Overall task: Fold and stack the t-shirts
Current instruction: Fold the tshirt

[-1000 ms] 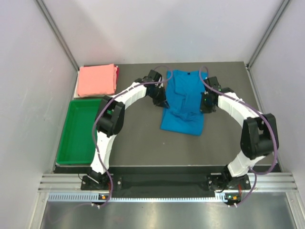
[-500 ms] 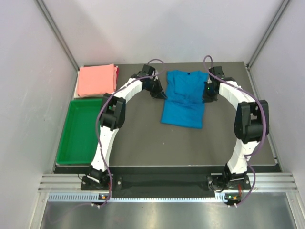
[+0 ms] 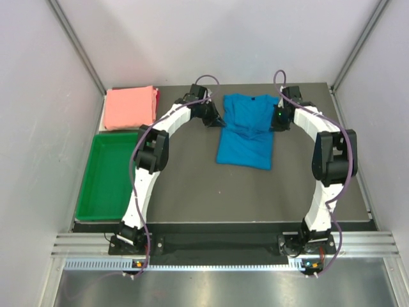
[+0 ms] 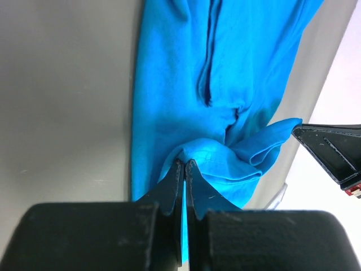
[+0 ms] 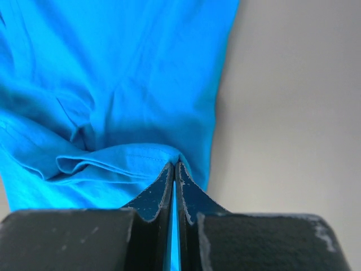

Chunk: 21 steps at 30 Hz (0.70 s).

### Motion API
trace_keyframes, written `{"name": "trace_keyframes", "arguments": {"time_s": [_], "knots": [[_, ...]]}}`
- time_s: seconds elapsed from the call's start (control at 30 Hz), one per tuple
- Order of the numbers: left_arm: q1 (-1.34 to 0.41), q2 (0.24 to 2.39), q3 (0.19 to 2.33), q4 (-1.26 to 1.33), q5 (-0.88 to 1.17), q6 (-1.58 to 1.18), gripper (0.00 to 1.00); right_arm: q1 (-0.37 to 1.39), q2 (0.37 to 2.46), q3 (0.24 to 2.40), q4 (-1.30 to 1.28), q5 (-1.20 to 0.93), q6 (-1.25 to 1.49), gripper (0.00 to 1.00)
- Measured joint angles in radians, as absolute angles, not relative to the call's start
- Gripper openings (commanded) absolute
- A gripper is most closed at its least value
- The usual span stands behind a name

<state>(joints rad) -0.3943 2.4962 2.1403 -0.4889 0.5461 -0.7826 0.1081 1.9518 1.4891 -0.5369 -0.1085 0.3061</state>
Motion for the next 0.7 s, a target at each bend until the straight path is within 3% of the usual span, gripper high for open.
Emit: {"name": "trace_keyframes", "arguments": {"time_s": [0.23, 0.3, 0.37, 0.47, 0.7], "knots": [[-0.382, 2.497, 2.156, -0.509, 0.479, -0.787, 0.01, 0.104, 2.017, 1.541, -0.522, -0.111, 0.307, 0.0], [-0.377, 2.497, 2.158, -0.508, 0.483, -0.787, 0.18, 0.099, 2.04, 1.56, -0.522, -0.111, 0.308, 0.01], [-0.373, 2.506, 2.164, -0.492, 0.502, -0.796, 0.22, 0.095, 2.061, 1.575, -0.525, -0.105, 0.312, 0.03], [-0.367, 2.524, 2.164, -0.455, 0.553, -0.801, 0.39, 0.087, 2.08, 1.588, -0.534, -0.1, 0.325, 0.02], [-0.355, 2.503, 2.106, -0.419, 0.591, -0.753, 0.45, 0.075, 2.092, 1.647, -0.57, -0.09, 0.36, 0.14]]}}
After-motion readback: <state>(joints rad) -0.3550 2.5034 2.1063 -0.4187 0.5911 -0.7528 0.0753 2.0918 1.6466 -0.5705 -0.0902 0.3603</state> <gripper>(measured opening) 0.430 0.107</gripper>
